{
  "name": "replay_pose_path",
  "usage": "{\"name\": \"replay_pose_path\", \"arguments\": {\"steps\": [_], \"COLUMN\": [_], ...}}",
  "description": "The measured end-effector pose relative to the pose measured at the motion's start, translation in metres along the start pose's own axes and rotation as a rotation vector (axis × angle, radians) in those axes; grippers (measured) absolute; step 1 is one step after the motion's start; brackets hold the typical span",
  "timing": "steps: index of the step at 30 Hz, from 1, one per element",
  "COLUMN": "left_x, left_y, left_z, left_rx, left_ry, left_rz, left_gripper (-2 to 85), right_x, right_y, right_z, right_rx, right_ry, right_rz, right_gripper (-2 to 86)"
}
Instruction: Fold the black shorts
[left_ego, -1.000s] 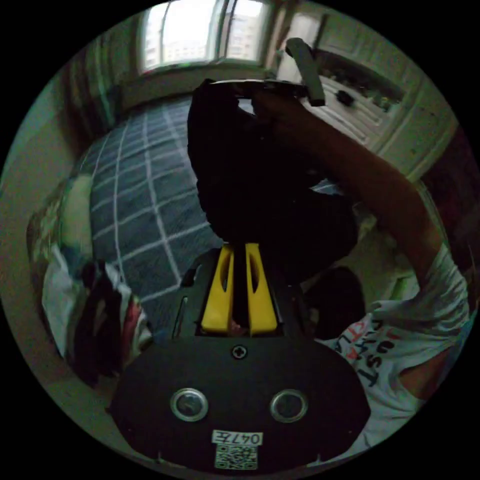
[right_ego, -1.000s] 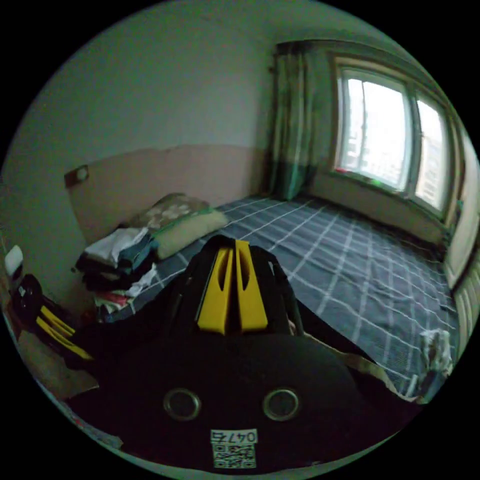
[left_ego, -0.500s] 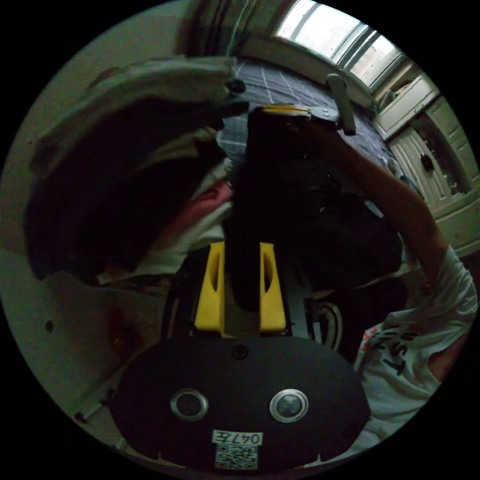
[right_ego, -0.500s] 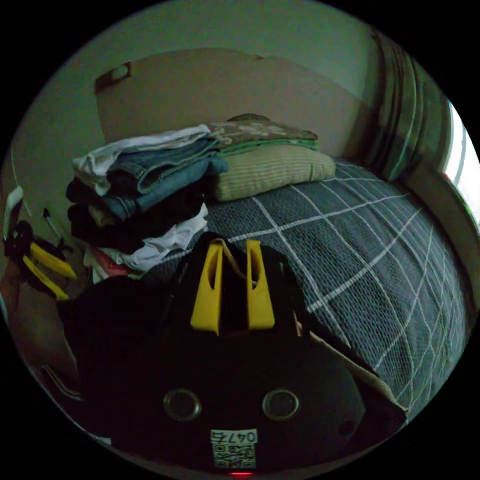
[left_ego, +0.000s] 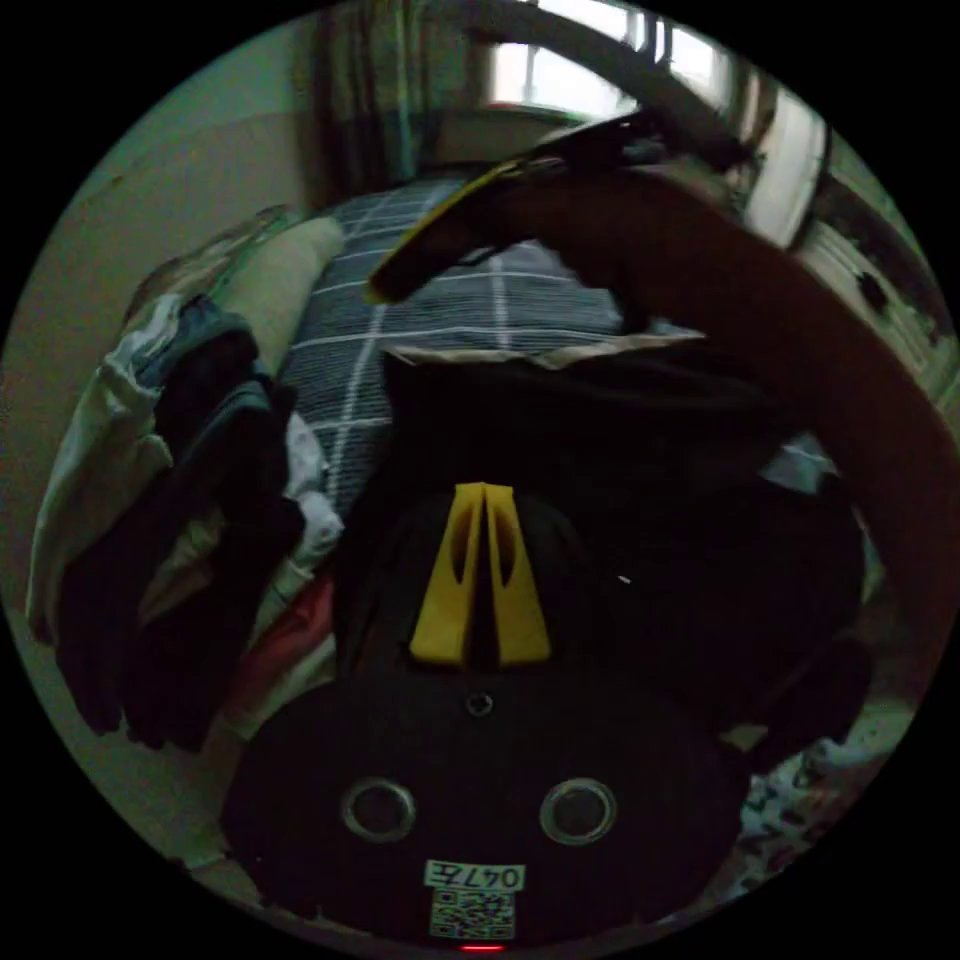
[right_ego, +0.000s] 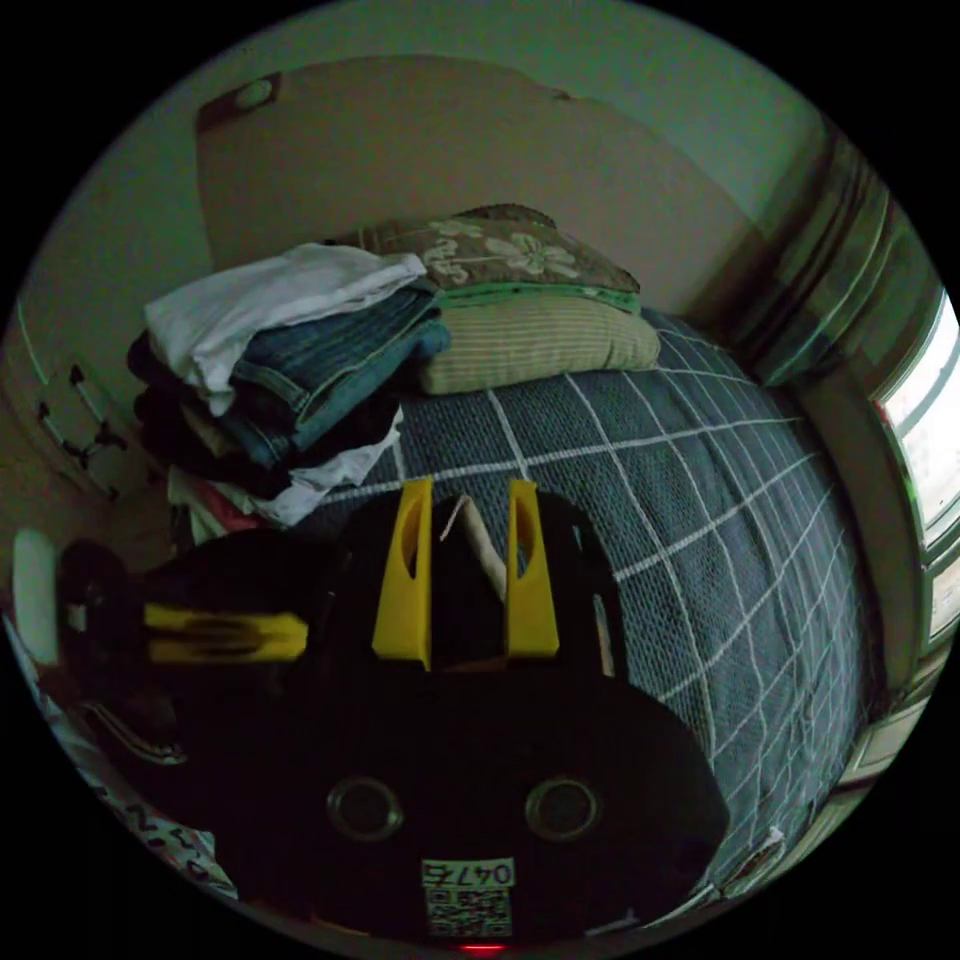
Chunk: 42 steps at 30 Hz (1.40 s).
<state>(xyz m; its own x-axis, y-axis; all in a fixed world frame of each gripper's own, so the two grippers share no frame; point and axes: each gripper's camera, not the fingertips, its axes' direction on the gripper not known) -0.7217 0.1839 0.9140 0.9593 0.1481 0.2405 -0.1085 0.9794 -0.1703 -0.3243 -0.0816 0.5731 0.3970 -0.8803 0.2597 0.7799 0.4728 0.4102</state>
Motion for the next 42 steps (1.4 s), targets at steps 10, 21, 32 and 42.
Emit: {"name": "replay_pose_path", "arguments": {"steps": [10,21,32,42], "left_x": [-0.051,-0.028,-0.033,-0.04], "left_y": [0.004,-0.079,-0.081,-0.094], "left_z": [-0.005,0.113,0.136,0.22], "left_rx": [0.095,-0.036,0.035,-0.164], "left_ry": [-0.388,-0.546,-0.242,-0.141], "left_rz": [-0.09,0.111,0.061,0.008], "left_gripper": [-1.0,-1.0,-0.9,-0.8], "right_x": [0.087,0.257,0.324,0.343], "right_y": [0.103,0.411,0.575,0.6], "right_z": [0.004,-0.04,-0.003,0.044], "right_rx": [0.028,-0.059,-0.155,-0.169], "right_ry": [0.121,0.481,0.348,0.176], "right_rz": [0.046,0.554,0.619,0.525], "right_gripper": [7.0,6.1,13.0,2.5]}}
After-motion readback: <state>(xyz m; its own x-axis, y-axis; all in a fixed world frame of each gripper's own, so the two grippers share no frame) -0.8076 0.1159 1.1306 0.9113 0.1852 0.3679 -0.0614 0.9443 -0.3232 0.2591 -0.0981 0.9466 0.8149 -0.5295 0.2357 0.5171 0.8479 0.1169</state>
